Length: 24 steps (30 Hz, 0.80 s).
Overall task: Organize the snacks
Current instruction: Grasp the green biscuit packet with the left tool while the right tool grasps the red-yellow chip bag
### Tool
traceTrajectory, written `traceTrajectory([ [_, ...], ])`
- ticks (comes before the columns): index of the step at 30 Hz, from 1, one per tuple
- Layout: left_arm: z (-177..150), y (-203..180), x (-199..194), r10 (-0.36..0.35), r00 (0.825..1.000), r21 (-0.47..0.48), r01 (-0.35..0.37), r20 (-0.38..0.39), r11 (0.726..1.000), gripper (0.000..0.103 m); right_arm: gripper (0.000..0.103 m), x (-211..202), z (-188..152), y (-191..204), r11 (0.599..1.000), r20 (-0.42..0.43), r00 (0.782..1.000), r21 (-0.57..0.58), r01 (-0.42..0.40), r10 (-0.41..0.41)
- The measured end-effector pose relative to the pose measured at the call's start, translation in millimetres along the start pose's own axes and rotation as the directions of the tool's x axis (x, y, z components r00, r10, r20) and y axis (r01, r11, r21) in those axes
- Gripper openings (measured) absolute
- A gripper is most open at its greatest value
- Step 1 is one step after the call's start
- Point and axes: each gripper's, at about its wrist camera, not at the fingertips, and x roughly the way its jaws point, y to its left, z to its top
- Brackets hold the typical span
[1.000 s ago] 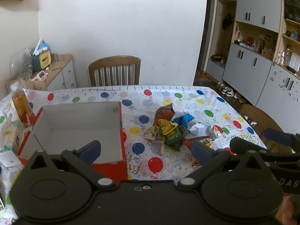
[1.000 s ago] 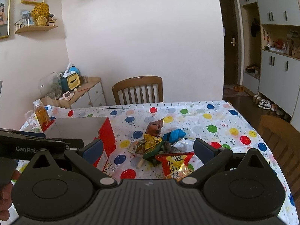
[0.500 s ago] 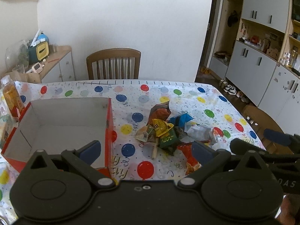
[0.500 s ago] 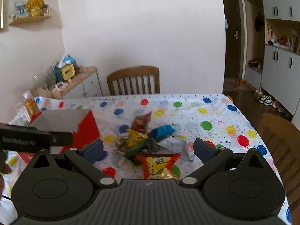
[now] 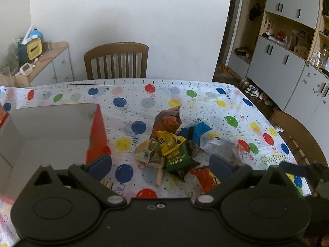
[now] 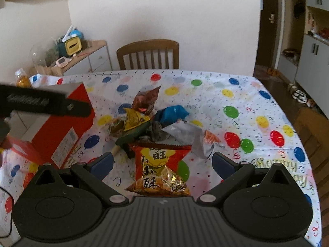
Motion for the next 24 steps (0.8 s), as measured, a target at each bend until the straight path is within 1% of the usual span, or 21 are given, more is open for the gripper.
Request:
traceTrajectory([
  [2,4,0,11,-0.002,1.0,-0.003,0.002,-0.014,1.0,0.096,0.095,8,-1,-1,1.0,-0.02,1.0,-0.004,-0.007,0.007],
  [5,10,-1,29,-0.009,0.999,-0.01,0.008,-0.046,1.0,0.092,0.093,18,-3,-2,1.0,-0.038,0.999,-0.015,-0.017,0.016],
  [8,13,-7,43,-0.03,0.997,-0.003,0.029,-0.068,1.0,0.092,0.085,27,-5,-3,0.999,-0.059,0.998,-0.024,-0.028,0.027],
  [10,14,-12,52,-0.039,0.996,0.011,0.04,-0.077,0.999,0.091,0.084,32,-6,-3,0.999,-0.071,0.997,-0.026,-0.037,0.035],
  [12,15,-17,64,-0.055,0.993,0.006,0.056,-0.103,0.998,0.089,0.081,37,-6,-4,0.998,-0.08,0.996,-0.032,-0.046,0.043],
  [14,17,-19,78,-0.073,0.988,-0.01,0.072,-0.14,0.997,0.084,0.078,41,-6,-5,0.998,-0.091,0.994,-0.033,-0.056,0.052],
  [16,19,-20,93,-0.09,0.98,-0.03,0.086,-0.179,0.996,0.082,0.078,44,-5,-5,0.997,-0.095,0.994,-0.032,-0.064,0.06],
  [19,23,-17,115,-0.132,0.96,-0.073,0.117,-0.246,0.99,0.077,0.078,47,-4,-5,0.997,-0.094,0.993,-0.036,-0.073,0.07],
  [21,24,-11,128,-0.175,0.94,-0.134,0.141,-0.292,0.981,0.074,0.078,49,-3,-5,0.996,-0.094,0.992,-0.037,-0.083,0.079],
  [22,25,-8,133,-0.189,0.933,-0.163,0.144,-0.307,0.976,0.07,0.078,50,-3,-5,0.995,-0.094,0.992,-0.038,-0.087,0.083],
  [24,25,-1,143,-0.213,0.917,-0.212,0.146,-0.338,0.966,0.069,0.077,53,-3,-5,0.995,-0.099,0.991,-0.039,-0.095,0.091],
])
